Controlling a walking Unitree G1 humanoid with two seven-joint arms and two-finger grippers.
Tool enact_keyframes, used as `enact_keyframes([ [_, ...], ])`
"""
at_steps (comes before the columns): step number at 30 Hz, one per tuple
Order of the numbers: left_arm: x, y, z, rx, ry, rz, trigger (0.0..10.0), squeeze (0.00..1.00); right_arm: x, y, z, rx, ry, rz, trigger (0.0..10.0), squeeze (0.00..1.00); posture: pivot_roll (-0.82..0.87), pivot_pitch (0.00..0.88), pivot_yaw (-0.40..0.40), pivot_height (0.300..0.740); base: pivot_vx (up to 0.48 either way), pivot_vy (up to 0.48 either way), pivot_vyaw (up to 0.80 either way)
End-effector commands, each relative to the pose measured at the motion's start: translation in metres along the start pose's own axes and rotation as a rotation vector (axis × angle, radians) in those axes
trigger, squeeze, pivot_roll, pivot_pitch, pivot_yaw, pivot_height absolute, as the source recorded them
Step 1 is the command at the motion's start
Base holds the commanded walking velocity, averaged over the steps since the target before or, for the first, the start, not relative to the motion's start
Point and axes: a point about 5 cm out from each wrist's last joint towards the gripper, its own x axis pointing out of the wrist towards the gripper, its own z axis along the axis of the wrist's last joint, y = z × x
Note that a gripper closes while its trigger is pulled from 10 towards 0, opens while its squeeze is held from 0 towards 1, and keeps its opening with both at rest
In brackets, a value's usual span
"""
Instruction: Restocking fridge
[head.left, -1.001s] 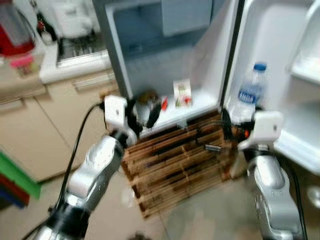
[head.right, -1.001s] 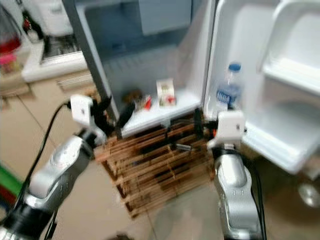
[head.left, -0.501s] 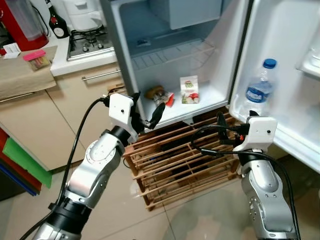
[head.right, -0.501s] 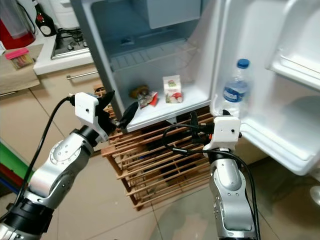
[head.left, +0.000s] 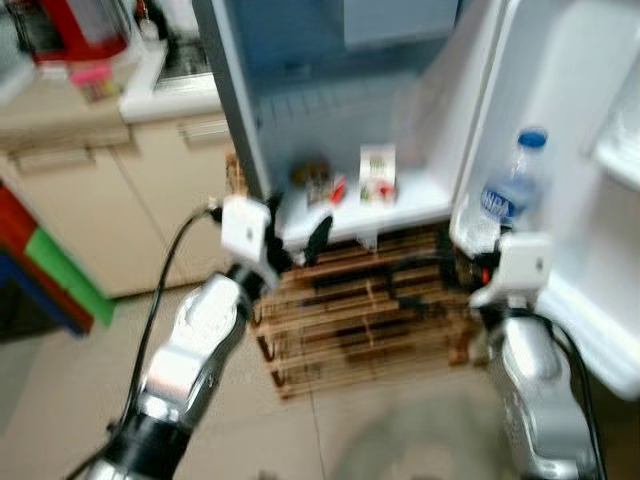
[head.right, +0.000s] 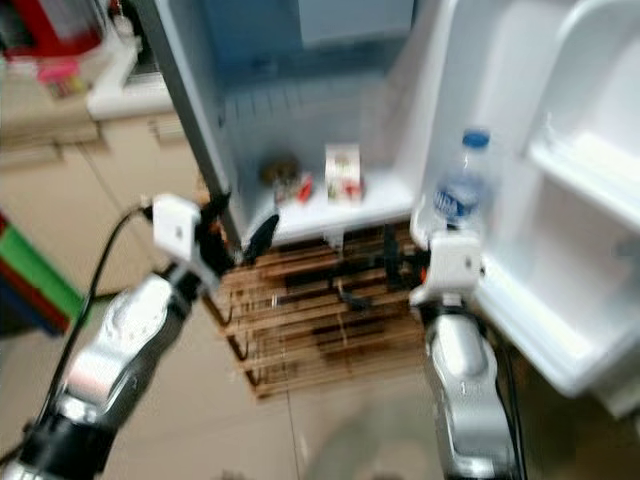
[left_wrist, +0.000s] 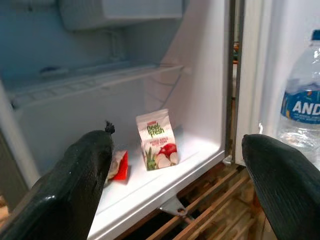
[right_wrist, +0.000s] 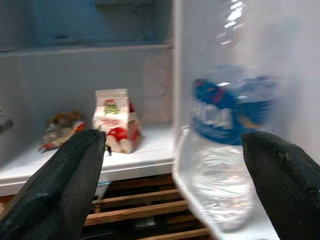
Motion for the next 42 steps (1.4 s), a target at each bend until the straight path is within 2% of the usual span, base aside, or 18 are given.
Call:
enact_keyframes([
  [1, 0.001, 0.006, 0.007, 0.037, -0.013, 0.011, 10.0, 0.0, 0.0, 0.005, 0.0, 0.02, -0.005, 0.008, 10.0, 0.0, -0.1, 0.0, 0.105, 0.732, 0.0, -0.247, 0.0],
  [13, 0.005, 0.005, 0.007, 0.047, -0.017, -0.006, 10.0, 0.0, -0.002, 0.005, -0.002, 0.027, -0.008, -0.006, 10.0, 0.0, -0.1, 0.0, 0.11, 0.732, -0.291, -0.376, 0.0],
  [18, 0.004, 0.003, 0.008, 0.047, -0.029, -0.034, 10.0, 0.0, -0.001, 0.006, -0.003, 0.032, -0.007, -0.001, 10.0, 0.0, -0.1, 0.0, 0.108, 0.732, 0.0, 0.0, 0.0],
  [24, 0.003, 0.005, 0.008, 0.043, -0.029, -0.021, 10.0, 0.0, -0.001, 0.007, -0.005, 0.034, -0.004, 0.002, 10.0, 0.0, -0.1, 0.0, 0.107, 0.732, 0.0, -0.409, 0.0],
  [29, 0.003, 0.017, 0.003, -0.001, -0.001, 0.055, 10.0, 0.0, -0.003, 0.006, -0.007, 0.035, 0.002, 0.0, 10.0, 0.0, -0.1, 0.0, 0.113, 0.732, 0.313, -0.356, 0.0],
  [30, -0.001, 0.031, -0.004, -0.078, 0.037, 0.148, 10.0, 0.0, -0.004, 0.006, -0.008, 0.034, 0.005, -0.002, 10.0, 0.0, -0.1, 0.0, 0.114, 0.732, 0.375, -0.292, 0.0],
  [32, -0.005, 0.04, -0.009, -0.126, 0.062, 0.209, 10.0, 0.0, -0.005, 0.005, -0.009, 0.033, 0.007, -0.004, 10.0, 0.0, -0.1, 0.0, 0.114, 0.732, 0.377, -0.292, 0.0],
  [35, -0.011, 0.034, -0.017, -0.082, 0.089, 0.152, 10.0, 0.0, -0.01, 0.004, -0.015, 0.032, 0.033, -0.003, 10.0, 0.0, -0.09, 0.0, 0.108, 0.732, 0.375, -0.296, 0.0],
  [37, -0.01, 0.024, -0.018, -0.067, 0.096, 0.093, 10.0, 0.0, -0.014, 0.007, -0.018, 0.027, 0.051, 0.015, 10.0, 0.0, -0.09, 0.0, 0.108, 0.732, 0.356, -0.319, 0.0],
  [39, -0.009, 0.021, -0.018, -0.056, 0.095, 0.081, 10.0, 0.0, -0.017, 0.008, -0.021, 0.024, 0.064, 0.027, 10.0, 0.0, -0.09, 0.0, 0.101, 0.732, 0.332, -0.159, 0.0],
  [40, -0.008, 0.019, -0.018, -0.045, 0.092, 0.076, 10.0, 0.0, -0.023, 0.008, -0.026, 0.017, 0.092, 0.049, 10.0, 0.0, -0.09, 0.0, 0.099, 0.732, 0.0, 0.0, 0.0],
  [41, -0.007, 0.023, -0.02, -0.04, 0.107, 0.09, 10.0, 0.0, -0.039, 0.005, -0.042, -0.003, 0.174, 0.092, 10.0, 0.0, -0.09, 0.0, 0.1, 0.732, 0.0, 0.0, 0.0],
  [42, -0.007, 0.023, -0.02, -0.04, 0.107, 0.09, 10.0, 0.0, -0.039, 0.005, -0.042, -0.003, 0.174, 0.092, 10.0, 0.0, -0.09, 0.0, 0.1, 0.732, 0.0, 0.0, 0.0],
])
